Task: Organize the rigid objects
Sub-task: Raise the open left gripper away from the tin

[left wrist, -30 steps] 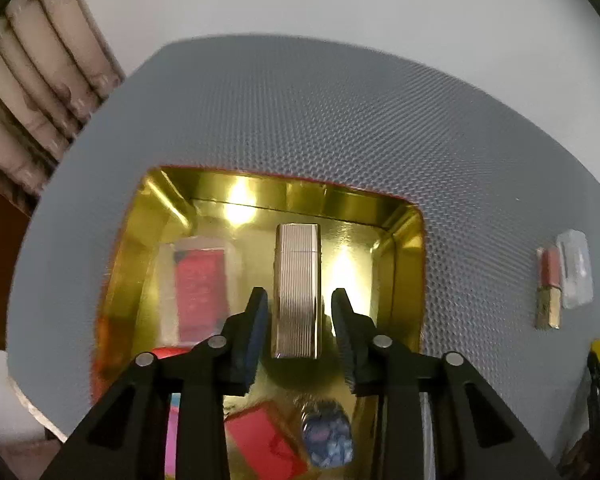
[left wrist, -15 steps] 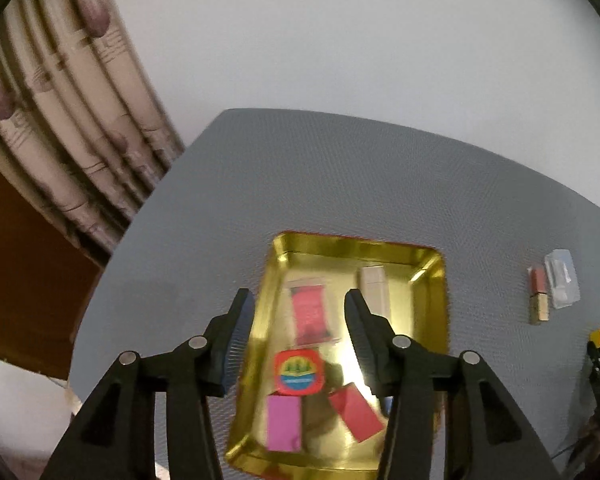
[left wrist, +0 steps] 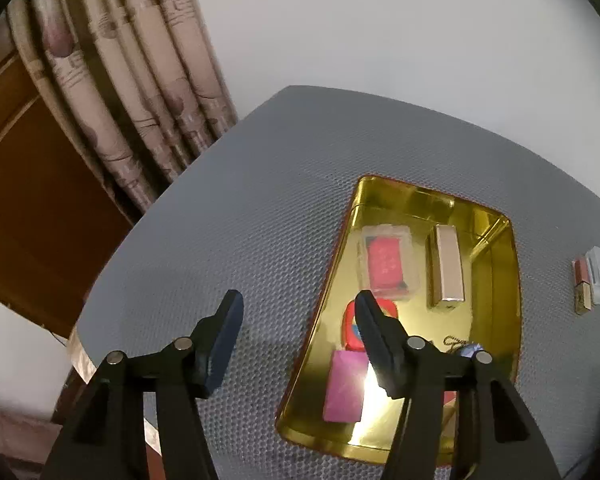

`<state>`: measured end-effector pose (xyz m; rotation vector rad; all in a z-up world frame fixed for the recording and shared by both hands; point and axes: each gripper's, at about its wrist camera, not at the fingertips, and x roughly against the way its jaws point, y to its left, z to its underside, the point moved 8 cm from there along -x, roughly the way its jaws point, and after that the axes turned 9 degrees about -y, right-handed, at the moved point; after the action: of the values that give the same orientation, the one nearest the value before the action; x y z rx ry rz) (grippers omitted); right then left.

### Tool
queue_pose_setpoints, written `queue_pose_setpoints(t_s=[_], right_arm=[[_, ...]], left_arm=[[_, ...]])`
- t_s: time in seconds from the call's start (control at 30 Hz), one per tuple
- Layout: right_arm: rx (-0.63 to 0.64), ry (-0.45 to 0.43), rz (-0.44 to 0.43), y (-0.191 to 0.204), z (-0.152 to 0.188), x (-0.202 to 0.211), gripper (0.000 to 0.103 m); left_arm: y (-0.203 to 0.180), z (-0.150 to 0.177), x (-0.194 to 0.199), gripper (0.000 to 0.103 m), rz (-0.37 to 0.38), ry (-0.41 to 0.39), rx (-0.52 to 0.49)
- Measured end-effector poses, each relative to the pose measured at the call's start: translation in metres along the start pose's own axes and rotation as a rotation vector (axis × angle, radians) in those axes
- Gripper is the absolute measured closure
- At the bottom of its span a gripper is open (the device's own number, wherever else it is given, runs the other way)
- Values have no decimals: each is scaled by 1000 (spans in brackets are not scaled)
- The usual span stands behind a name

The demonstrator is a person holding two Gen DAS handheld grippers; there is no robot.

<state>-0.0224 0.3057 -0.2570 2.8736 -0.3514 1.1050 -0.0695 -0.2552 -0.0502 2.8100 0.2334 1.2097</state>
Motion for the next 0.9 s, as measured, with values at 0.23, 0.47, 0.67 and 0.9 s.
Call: queue_pose_setpoints(t_s=[0.23,0.47,0.67,0.9], right_arm=[[-18,8,11,-14,-1,-3,72],[-45,23,35,-27,-1,-3,73],[-49,34,55,-33,-1,-1,73],[-25,13,-13,-27,-7,18,73]], left_arm=[[8,27,8,38,-17,-25,35],[14,31,5,33,-2,-41,56],[13,35,0,27,-11,-29,28],[30,35,-3,27,-54,-32,83]])
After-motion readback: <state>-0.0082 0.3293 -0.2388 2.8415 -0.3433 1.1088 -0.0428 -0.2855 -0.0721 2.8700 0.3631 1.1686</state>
